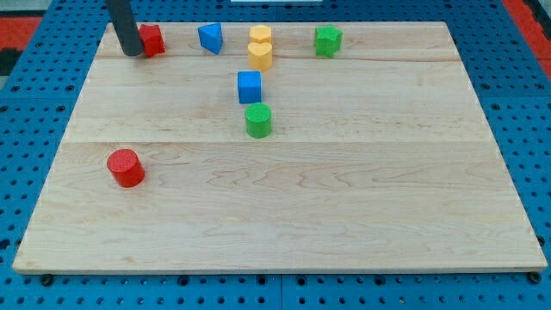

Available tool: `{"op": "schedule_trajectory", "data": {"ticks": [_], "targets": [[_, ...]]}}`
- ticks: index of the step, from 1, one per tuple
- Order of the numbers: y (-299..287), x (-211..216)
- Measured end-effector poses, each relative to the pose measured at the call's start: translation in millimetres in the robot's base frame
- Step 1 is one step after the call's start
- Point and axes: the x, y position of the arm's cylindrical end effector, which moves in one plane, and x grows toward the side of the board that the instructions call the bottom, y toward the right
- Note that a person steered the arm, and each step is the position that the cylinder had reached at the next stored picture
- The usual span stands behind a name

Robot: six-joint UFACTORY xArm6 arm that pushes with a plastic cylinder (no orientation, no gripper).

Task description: Move the arm parallel left to the green circle

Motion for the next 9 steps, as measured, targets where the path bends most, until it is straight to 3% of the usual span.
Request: {"op": "schedule_trajectory", "data": {"ticks": [1, 2, 3, 5, 7, 9], "targets": [[6.5, -2.3], [-4.6, 49.0], [-68.7, 126.2], [-80.0, 217.4], [-80.8, 217.1], [27.4, 141.3]]}}
